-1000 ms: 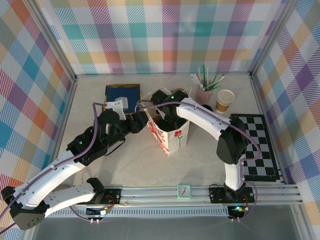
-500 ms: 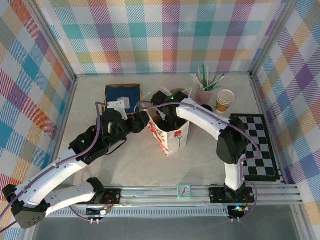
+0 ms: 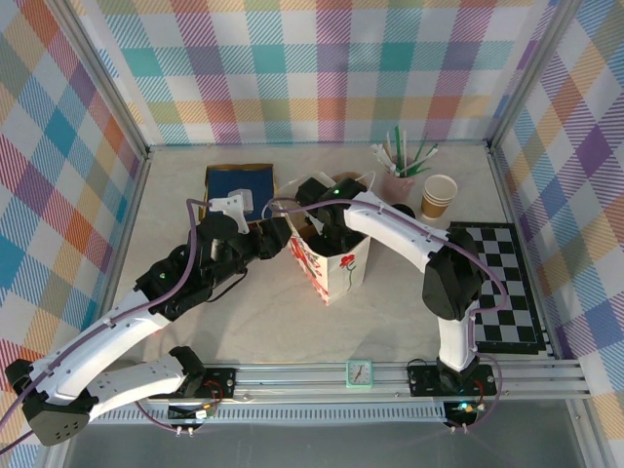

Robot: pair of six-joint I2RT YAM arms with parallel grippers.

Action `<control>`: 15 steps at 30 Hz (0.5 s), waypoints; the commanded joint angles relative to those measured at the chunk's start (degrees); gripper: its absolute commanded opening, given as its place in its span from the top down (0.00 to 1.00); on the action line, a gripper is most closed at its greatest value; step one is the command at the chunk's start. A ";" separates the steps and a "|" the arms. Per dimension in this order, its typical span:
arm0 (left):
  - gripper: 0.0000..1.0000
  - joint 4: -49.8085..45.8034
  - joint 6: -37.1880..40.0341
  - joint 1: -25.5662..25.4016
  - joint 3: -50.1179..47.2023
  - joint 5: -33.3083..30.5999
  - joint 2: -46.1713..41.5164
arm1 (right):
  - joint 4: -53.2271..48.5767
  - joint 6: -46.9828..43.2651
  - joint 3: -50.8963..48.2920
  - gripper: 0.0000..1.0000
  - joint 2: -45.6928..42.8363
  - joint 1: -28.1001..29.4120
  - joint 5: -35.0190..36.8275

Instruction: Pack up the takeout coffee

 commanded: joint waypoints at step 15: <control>0.50 1.77 1.32 0.62 1.20 -1.65 -0.60 | -1.63 1.72 -1.56 0.58 0.08 -0.58 1.31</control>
